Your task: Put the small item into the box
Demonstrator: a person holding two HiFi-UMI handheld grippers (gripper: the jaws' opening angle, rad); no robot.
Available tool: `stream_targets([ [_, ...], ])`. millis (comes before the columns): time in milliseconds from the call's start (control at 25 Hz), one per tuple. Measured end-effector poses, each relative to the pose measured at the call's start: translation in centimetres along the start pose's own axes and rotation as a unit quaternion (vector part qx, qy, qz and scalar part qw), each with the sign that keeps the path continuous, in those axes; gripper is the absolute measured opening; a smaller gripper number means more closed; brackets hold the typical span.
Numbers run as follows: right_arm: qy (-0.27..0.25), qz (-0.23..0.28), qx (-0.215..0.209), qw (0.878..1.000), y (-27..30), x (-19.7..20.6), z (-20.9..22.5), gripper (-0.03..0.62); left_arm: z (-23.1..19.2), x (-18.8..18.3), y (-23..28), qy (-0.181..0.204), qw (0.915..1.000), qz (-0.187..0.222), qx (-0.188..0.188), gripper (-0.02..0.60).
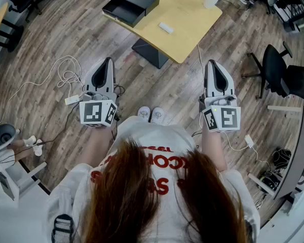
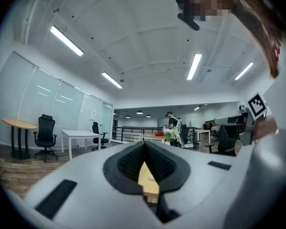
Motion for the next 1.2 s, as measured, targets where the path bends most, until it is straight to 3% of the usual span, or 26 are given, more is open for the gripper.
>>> stream_targets([
  [320, 0.027, 0.002, -0.016, 1.0, 0.1, -0.3, 1.4, 0.005, 1.1, -0.4, 1.0, 0.005, 1.0, 0.001, -0.004, 0.006],
  [720, 0.06, -0.013, -0.042, 0.997, 1.3, 1.0, 2.6, 0.005, 1.8, -0.9, 1.5, 0.008, 0.9993, -0.002, -0.037, 0.006],
  [920, 0.073, -0.024, -0.038, 0.996, 3.2, 1.8, 2.6, 0.005, 0.5, 0.0, 3.2, 0.0, 0.9993, -0.009, -0.037, 0.006],
  [1200, 0.071, -0.011, -0.018, 0.997, 9.7, 1.4, 1.9, 0.005, -4.9, 0.4, 8.2, -0.008, 0.9998, 0.009, -0.015, 0.006],
])
Point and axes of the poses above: the fingertips, and each gripper's own axes: y forward along the fingers, z to its right, x out of its underside, the point moved 7 cm from there along -y, backward along the fingers, and after that the axes turned 14 degrees about x, right-handed, at the moved point
